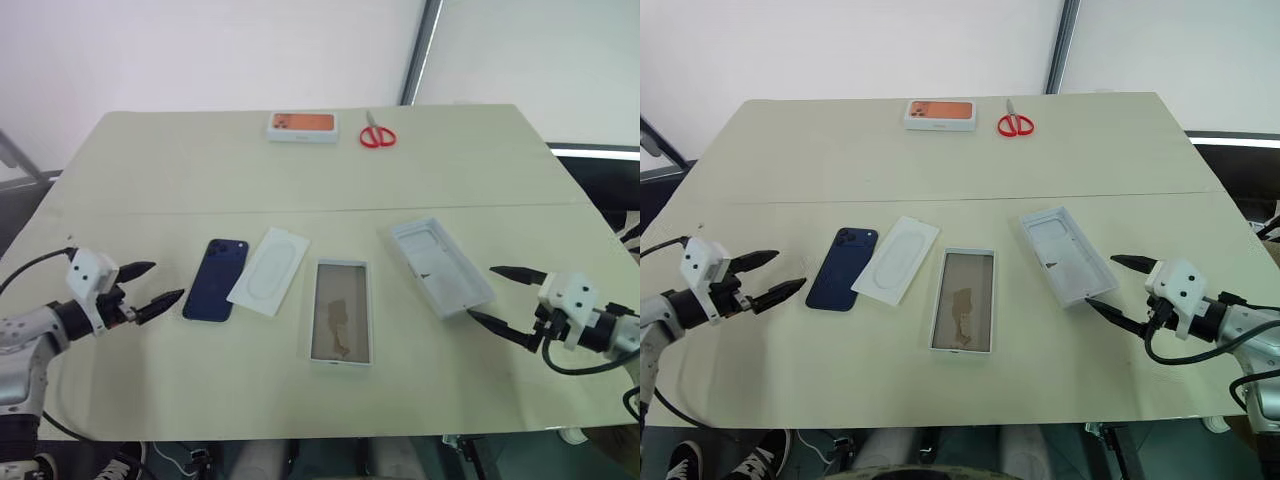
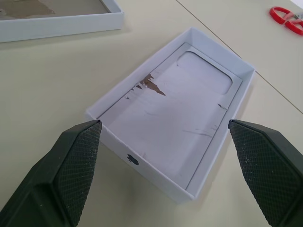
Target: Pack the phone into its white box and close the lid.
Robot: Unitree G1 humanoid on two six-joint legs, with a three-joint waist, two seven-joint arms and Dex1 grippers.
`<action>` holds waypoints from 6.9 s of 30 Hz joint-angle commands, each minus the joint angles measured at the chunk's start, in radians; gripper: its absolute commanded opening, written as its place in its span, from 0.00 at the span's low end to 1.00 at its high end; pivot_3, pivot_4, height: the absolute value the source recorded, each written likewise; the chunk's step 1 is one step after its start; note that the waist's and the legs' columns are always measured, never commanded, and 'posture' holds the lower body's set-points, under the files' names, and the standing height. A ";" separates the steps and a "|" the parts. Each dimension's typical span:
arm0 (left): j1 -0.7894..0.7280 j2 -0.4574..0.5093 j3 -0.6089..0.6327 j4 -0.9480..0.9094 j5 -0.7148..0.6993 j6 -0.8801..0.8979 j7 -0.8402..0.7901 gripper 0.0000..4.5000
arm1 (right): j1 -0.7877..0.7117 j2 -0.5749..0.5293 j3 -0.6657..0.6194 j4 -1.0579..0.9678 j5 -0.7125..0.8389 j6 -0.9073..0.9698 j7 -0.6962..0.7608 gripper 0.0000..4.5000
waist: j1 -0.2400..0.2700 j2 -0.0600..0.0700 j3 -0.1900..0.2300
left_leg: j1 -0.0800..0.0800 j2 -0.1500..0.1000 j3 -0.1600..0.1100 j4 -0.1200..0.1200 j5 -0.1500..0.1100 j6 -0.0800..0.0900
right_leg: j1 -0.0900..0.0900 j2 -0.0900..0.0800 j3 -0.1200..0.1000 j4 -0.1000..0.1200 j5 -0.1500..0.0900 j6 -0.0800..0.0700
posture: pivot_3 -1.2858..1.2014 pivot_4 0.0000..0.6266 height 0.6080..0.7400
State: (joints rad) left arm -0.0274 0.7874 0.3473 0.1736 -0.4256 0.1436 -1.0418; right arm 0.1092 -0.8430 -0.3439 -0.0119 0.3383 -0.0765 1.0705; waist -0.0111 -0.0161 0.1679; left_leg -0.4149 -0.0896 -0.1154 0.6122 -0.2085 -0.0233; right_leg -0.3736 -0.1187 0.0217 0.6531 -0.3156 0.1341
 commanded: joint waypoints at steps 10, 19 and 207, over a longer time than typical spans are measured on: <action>-0.023 -0.007 0.005 -0.068 -0.019 0.051 0.028 1.00 | -0.027 0.000 -0.004 -0.011 -0.002 -0.022 -0.012 1.00 | 0.001 0.000 0.000 | 0.000 0.000 0.000 0.000 0.000 0.000 | 0.000 0.000 0.000 0.000 0.000 0.000 | 0.52 0.24 1.00; -0.028 -0.022 -0.007 -0.101 -0.030 0.073 0.048 1.00 | -0.024 0.003 0.004 -0.030 0.000 -0.014 -0.015 1.00 | 0.001 0.000 0.000 | 0.000 0.000 0.000 0.000 0.000 0.000 | 0.000 0.000 0.000 0.000 0.000 0.000 | 0.52 0.24 1.00; -0.369 -0.801 0.113 -0.348 -0.698 1.218 1.034 0.00 | -0.293 0.148 0.303 -0.191 -0.009 0.214 -0.071 0.99 | 0.024 -0.006 0.002 | 0.003 -0.002 0.000 0.001 0.001 -0.001 | 0.004 0.002 -0.001 0.000 0.000 0.001 | 0.52 0.24 1.00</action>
State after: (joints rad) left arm -0.3993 -0.0163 0.4796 -0.1588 -1.1186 1.3829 -0.0071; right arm -0.1692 -0.6958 -0.0250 -0.1912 0.3261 0.1590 1.0046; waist 0.0130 -0.0216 0.1700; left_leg -0.4120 -0.0917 -0.1150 0.6135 -0.2079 -0.0247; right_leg -0.3693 -0.1167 0.0207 0.6529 -0.3154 0.1351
